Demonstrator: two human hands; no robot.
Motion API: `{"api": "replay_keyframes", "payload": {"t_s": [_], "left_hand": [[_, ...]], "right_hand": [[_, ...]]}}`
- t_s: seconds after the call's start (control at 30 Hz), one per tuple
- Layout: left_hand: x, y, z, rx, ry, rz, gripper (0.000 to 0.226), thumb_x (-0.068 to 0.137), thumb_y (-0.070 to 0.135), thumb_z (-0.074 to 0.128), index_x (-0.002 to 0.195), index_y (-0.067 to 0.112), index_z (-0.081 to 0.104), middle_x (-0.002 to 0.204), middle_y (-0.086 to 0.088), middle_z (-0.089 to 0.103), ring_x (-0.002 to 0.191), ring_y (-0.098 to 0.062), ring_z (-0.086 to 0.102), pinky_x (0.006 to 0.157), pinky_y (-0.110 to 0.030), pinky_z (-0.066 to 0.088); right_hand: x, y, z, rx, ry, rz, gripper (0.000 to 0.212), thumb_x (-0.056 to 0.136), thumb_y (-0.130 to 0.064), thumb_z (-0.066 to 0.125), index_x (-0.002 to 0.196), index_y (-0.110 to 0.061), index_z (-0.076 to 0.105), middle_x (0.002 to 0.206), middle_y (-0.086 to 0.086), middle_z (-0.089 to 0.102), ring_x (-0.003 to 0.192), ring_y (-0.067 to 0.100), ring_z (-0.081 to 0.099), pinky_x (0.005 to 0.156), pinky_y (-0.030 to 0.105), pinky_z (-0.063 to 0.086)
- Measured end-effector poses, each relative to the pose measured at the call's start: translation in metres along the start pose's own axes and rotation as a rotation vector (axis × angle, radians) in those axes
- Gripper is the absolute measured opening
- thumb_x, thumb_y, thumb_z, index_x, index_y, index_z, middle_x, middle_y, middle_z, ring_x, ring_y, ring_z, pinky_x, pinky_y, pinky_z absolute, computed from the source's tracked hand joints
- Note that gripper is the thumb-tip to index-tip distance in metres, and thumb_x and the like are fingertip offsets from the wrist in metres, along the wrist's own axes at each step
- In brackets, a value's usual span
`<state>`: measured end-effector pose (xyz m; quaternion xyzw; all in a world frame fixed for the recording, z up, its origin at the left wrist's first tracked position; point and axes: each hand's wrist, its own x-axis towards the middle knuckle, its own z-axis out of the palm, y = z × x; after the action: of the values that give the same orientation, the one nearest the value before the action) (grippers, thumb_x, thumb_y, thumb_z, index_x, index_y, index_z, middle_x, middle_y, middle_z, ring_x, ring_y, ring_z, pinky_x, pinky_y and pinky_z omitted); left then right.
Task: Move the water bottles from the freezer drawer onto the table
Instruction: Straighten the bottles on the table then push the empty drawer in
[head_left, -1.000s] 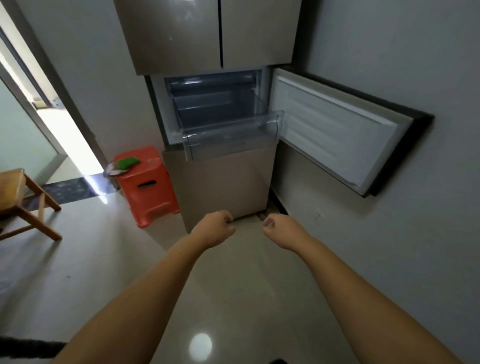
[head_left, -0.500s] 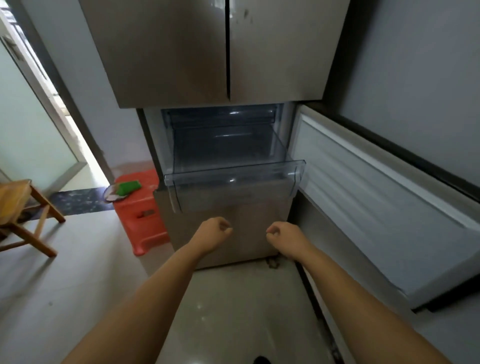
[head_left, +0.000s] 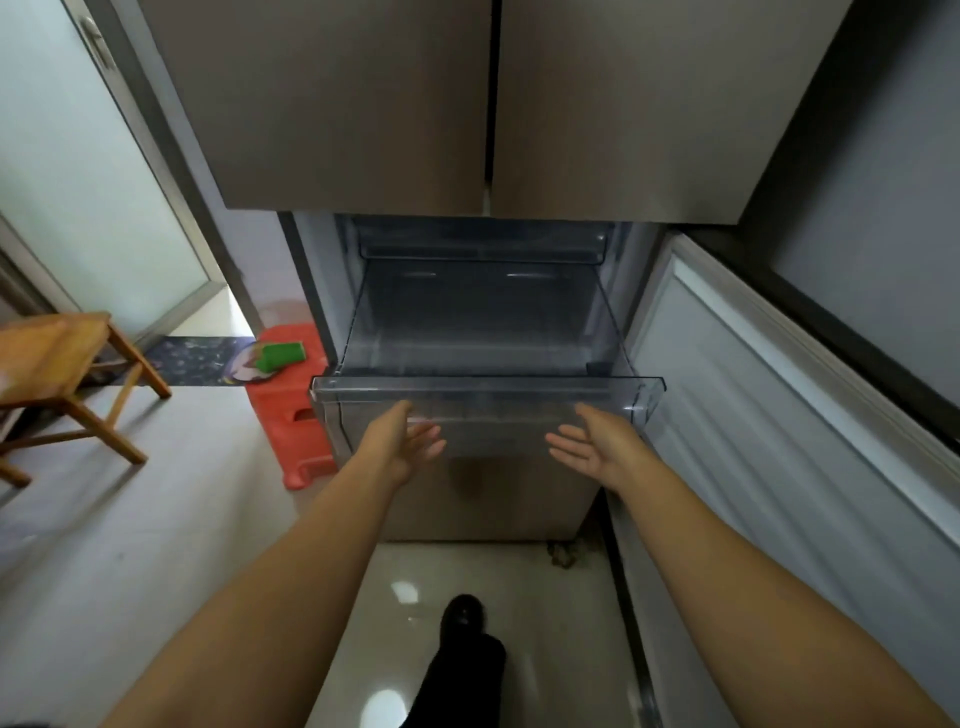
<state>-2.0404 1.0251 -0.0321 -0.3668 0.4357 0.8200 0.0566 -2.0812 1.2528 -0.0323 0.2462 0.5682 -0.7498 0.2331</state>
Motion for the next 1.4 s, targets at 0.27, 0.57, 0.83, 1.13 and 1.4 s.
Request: {"api": "replay_keyframes", "payload": {"t_s": [0.27, 0.57, 0.83, 1.13, 1.4], "left_hand": [[0.054, 0.031, 0.019, -0.019, -0.013, 0.106, 0.013, 0.097, 0.011, 0.040, 0.088, 0.011, 0.050, 0.090, -0.008, 0.055, 0.092, -0.022, 0.057, 0.091, -0.051, 0.047], [0.137, 0.063, 0.029, 1.144, -0.001, 0.596, 0.059, 0.095, 0.000, 0.039, 0.150, 0.009, 0.023, 0.157, -0.015, 0.018, 0.139, -0.030, 0.030, 0.114, -0.036, 0.028], [0.195, 0.068, 0.045, 1.948, 0.024, 0.579, 0.090, 0.093, 0.017, 0.050, 0.148, 0.032, -0.019, 0.149, -0.011, -0.041, 0.142, -0.025, -0.031, 0.117, -0.056, -0.006], [0.239, 0.093, 0.063, 1.984, -0.005, 0.531, 0.094, 0.091, 0.012, 0.049, 0.148, 0.034, -0.022, 0.146, -0.007, -0.046, 0.142, -0.026, -0.031, 0.117, -0.056, -0.005], [0.218, 0.104, 0.081, 1.950, -0.010, 0.462, 0.077, 0.094, 0.018, 0.044, 0.153, 0.031, -0.003, 0.156, -0.010, -0.027, 0.148, -0.033, -0.008, 0.119, -0.052, 0.007]], "right_hand": [[0.061, -0.030, 0.018, -0.147, 0.055, -0.076, 0.038, 0.101, -0.024, 0.047, 0.134, -0.004, 0.046, 0.132, 0.008, 0.056, 0.120, 0.026, 0.055, 0.096, 0.045, 0.049], [0.132, -0.055, 0.058, -0.862, 0.075, -0.443, 0.059, 0.103, -0.020, 0.042, 0.154, -0.012, 0.014, 0.162, 0.007, 0.009, 0.146, 0.024, 0.020, 0.117, 0.032, 0.019], [0.198, -0.048, 0.061, -1.666, 0.090, -0.535, 0.080, 0.100, -0.024, 0.041, 0.150, -0.031, -0.021, 0.154, 0.004, -0.037, 0.145, 0.021, -0.028, 0.117, 0.056, -0.009], [0.236, -0.075, 0.073, -1.725, 0.122, -0.529, 0.098, 0.090, -0.009, 0.050, 0.148, -0.036, -0.024, 0.152, 0.000, -0.041, 0.146, 0.020, -0.026, 0.115, 0.061, -0.006], [0.219, -0.100, 0.066, -1.663, -0.035, -0.413, 0.083, 0.094, -0.016, 0.048, 0.153, -0.034, -0.008, 0.159, -0.002, -0.027, 0.150, 0.023, -0.012, 0.119, 0.055, 0.016]]}}
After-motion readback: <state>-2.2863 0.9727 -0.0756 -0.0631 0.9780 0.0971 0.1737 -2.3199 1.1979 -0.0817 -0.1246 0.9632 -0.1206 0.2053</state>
